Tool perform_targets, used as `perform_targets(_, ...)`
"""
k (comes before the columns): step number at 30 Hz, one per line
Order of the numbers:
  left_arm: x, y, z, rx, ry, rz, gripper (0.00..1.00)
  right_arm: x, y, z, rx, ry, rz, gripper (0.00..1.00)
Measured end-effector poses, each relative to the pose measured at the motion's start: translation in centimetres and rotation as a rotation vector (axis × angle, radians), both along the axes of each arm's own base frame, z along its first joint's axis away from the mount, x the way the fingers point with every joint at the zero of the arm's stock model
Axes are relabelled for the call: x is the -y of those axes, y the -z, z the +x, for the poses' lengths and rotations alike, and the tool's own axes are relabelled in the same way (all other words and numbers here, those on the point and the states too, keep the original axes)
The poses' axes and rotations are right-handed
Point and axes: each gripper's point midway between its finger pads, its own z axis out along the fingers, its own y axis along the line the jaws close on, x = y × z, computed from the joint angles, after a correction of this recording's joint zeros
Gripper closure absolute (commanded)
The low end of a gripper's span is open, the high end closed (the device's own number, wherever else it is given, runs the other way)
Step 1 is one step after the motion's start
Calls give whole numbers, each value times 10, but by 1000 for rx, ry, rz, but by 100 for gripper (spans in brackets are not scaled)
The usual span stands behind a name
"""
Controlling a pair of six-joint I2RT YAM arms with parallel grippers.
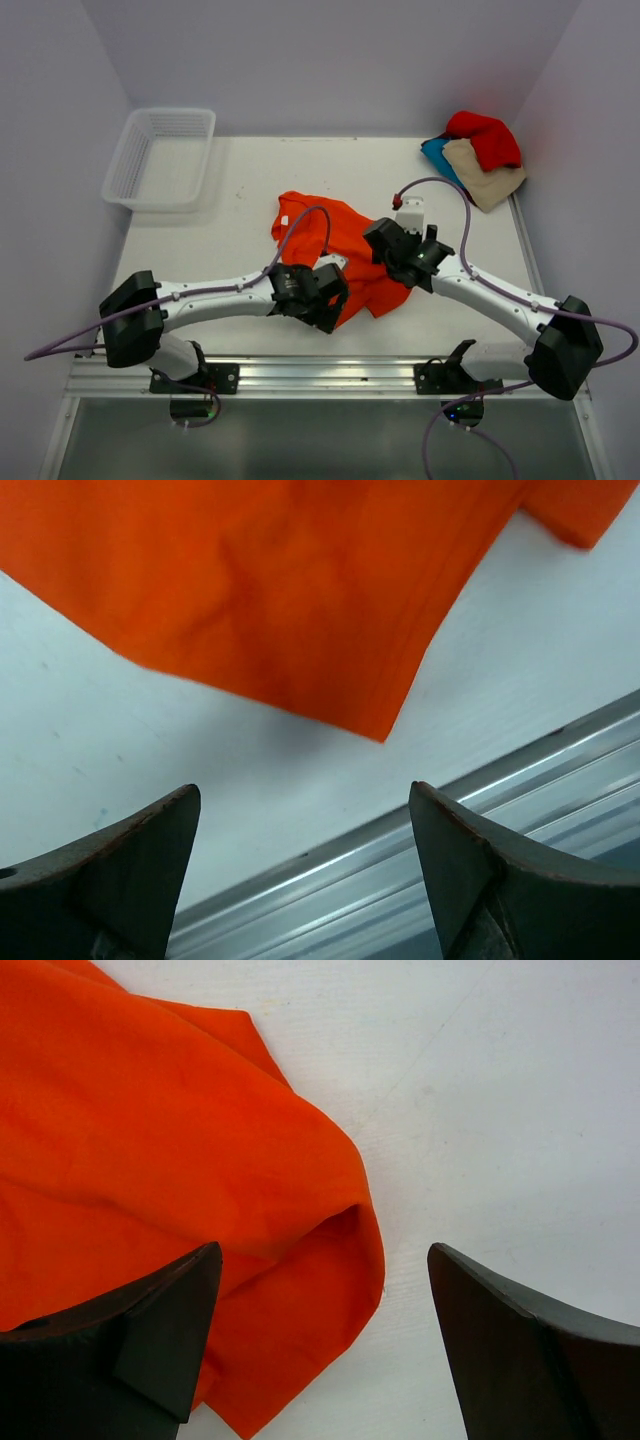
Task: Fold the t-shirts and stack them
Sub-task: Flatten the tshirt out
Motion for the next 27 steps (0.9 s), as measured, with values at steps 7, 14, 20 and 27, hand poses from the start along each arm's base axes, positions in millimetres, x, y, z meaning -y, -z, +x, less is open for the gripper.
perform_targets(7, -19, 54, -53, -110, 43, 134, 13, 7, -1, 3, 6, 27, -3, 13)
perform_targets(14, -5, 55, -37, -30, 41, 100, 14, 10, -2, 4, 13, 37, -10, 14)
perform_targets(20, 13, 51, -25, 46, 109, 55, 14, 16, -2, 7, 14, 61, -13, 14)
perform_targets(27, 39, 55, -15, 102, 192, -8, 16, 35, -5, 13, 24, 121, -17, 14)
